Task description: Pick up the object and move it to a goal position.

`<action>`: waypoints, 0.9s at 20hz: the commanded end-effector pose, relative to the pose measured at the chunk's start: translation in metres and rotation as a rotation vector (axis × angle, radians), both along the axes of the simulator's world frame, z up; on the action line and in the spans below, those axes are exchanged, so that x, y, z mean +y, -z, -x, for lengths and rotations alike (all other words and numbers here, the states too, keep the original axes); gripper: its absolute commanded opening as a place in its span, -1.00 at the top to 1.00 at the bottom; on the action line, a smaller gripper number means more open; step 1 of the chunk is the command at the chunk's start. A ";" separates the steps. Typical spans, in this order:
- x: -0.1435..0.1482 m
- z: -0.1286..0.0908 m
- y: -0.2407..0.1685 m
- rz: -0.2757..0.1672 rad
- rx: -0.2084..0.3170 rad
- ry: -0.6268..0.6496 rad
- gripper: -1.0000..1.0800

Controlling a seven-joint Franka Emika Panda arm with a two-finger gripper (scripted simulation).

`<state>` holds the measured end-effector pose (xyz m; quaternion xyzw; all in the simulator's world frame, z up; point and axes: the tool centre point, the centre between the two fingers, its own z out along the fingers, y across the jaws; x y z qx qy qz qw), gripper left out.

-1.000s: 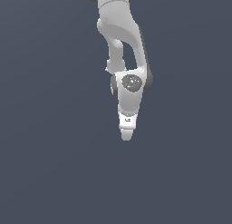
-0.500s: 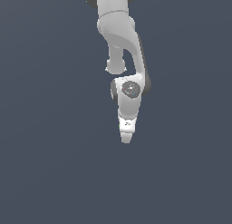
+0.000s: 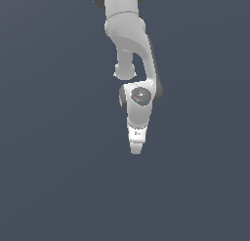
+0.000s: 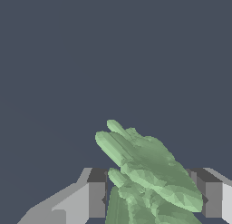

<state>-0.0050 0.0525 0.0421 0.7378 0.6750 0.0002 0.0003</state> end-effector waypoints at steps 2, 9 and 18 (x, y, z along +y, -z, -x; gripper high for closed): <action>-0.002 0.001 0.000 0.000 0.000 0.000 1.00; -0.024 0.014 -0.001 0.000 0.000 0.000 1.00; -0.096 0.056 -0.006 0.000 0.000 0.001 1.00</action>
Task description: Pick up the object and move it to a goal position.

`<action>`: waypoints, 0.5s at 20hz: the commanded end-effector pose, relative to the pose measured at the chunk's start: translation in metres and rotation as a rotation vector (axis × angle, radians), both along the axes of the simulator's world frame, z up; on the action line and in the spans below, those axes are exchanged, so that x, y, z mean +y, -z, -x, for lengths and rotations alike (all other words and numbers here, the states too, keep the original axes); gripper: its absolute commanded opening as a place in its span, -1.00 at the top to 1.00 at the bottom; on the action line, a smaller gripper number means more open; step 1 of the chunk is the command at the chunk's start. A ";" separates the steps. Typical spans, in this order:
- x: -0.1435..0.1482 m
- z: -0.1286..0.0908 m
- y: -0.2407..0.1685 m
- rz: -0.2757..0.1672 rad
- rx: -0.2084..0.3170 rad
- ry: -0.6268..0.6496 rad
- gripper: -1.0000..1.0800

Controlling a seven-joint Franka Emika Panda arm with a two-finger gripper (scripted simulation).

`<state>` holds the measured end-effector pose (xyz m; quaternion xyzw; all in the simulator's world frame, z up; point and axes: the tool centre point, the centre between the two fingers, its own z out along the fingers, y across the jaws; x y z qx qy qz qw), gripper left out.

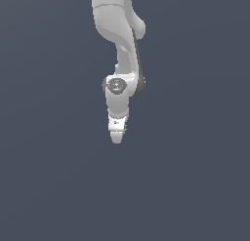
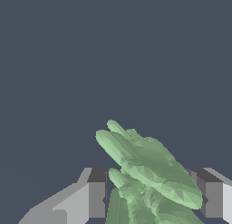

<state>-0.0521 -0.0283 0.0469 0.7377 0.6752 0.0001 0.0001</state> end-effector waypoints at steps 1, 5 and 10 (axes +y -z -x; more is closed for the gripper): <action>-0.025 0.015 -0.001 0.000 0.000 0.001 1.00; -0.066 0.037 -0.004 0.000 0.000 0.001 1.00; -0.110 0.061 -0.007 0.000 0.000 0.001 1.00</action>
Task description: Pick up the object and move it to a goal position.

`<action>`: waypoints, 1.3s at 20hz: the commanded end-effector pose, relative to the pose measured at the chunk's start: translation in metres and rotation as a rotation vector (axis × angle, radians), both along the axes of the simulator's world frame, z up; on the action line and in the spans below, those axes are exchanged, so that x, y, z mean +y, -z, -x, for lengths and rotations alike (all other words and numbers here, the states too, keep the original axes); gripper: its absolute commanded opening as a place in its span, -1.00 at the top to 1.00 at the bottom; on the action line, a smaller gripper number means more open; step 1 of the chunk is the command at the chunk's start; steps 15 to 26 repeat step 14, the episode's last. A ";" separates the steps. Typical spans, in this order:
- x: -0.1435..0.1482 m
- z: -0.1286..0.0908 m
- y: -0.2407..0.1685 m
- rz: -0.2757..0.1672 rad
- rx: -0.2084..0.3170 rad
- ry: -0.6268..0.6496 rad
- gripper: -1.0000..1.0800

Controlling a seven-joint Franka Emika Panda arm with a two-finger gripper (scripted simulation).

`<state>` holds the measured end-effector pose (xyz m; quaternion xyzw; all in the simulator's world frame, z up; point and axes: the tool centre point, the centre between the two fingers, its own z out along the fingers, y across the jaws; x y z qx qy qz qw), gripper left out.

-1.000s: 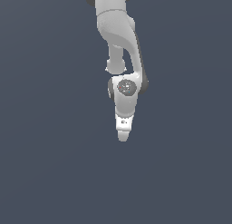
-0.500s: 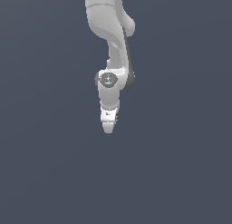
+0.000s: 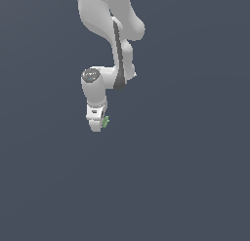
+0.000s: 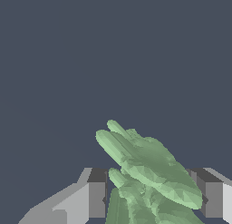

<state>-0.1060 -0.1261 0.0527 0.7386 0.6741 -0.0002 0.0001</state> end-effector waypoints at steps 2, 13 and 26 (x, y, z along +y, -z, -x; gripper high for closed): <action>-0.027 0.015 -0.002 0.000 0.000 -0.001 1.00; -0.064 0.032 -0.004 0.000 0.000 -0.002 1.00; -0.065 0.032 -0.004 0.000 0.000 -0.002 1.00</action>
